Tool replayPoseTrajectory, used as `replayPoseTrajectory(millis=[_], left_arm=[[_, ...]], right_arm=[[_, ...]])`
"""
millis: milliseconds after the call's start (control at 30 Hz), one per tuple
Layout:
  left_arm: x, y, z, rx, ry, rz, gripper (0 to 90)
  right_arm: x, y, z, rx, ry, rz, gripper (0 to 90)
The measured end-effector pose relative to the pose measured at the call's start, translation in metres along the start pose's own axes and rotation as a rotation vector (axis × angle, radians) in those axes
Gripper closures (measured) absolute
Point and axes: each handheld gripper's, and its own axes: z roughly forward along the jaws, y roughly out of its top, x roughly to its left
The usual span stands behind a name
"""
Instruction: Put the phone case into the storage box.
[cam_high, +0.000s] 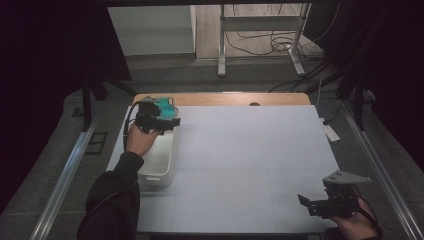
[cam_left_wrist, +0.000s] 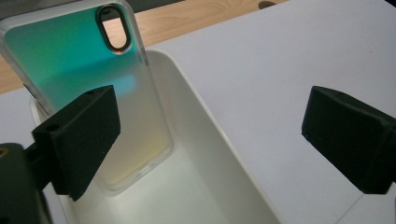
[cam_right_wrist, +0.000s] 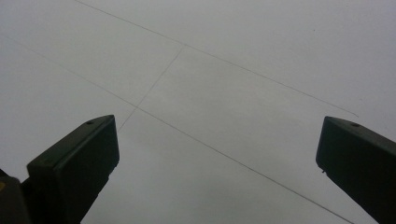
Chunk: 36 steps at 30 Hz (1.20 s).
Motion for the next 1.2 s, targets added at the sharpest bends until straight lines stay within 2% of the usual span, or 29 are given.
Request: replayPoseTrajectory(millis=[333,600,1033,1200], left_arm=[[-0.011,-0.006,-0.003,-0.011,-0.005,0.057,0.0],[-0.018,-0.008,-0.007,-0.022,-0.008,0.099,0.2],[-0.027,-0.016,-0.017,-0.056,-0.037,0.079,0.0],[-0.028,-0.020,-0.021,-0.071,-0.070,0.049,0.0]], right_arm=[[-0.001,0.000,-0.001,-0.008,0.007,0.009,0.0],[-0.002,0.000,-0.001,-0.009,0.012,0.012,0.0],[-0.001,0.000,-0.001,-0.008,0.009,0.010,0.0],[-0.001,0.000,-0.001,-0.007,0.008,0.009,0.0]])
